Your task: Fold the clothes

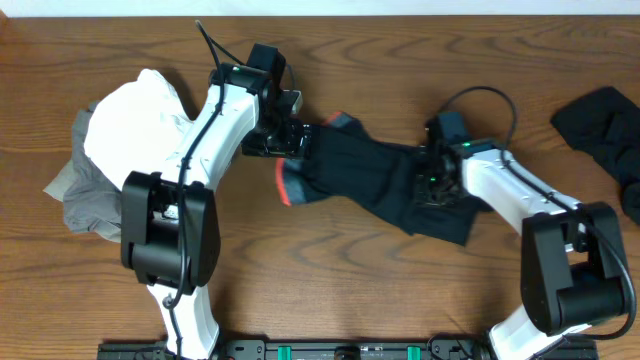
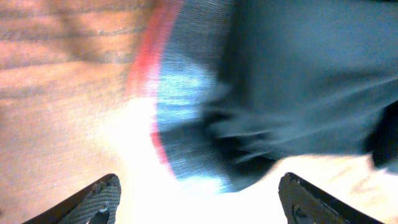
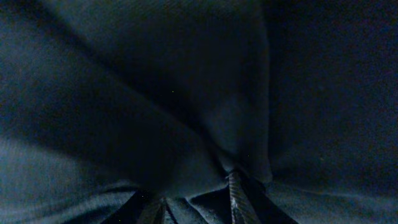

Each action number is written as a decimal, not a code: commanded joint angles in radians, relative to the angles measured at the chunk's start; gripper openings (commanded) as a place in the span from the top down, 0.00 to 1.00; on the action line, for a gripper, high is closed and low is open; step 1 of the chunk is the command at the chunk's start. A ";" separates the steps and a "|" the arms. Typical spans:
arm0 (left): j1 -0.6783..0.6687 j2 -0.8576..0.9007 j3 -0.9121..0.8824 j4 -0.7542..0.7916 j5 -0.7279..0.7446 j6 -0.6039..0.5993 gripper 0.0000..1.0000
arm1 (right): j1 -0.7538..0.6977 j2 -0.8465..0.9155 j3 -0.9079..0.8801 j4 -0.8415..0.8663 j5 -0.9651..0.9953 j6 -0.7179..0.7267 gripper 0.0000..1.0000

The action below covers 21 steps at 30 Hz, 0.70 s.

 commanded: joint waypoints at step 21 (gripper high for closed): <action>0.002 -0.118 -0.074 -0.056 -0.034 0.009 0.10 | -0.164 -0.261 0.029 -0.023 -0.297 -0.262 0.94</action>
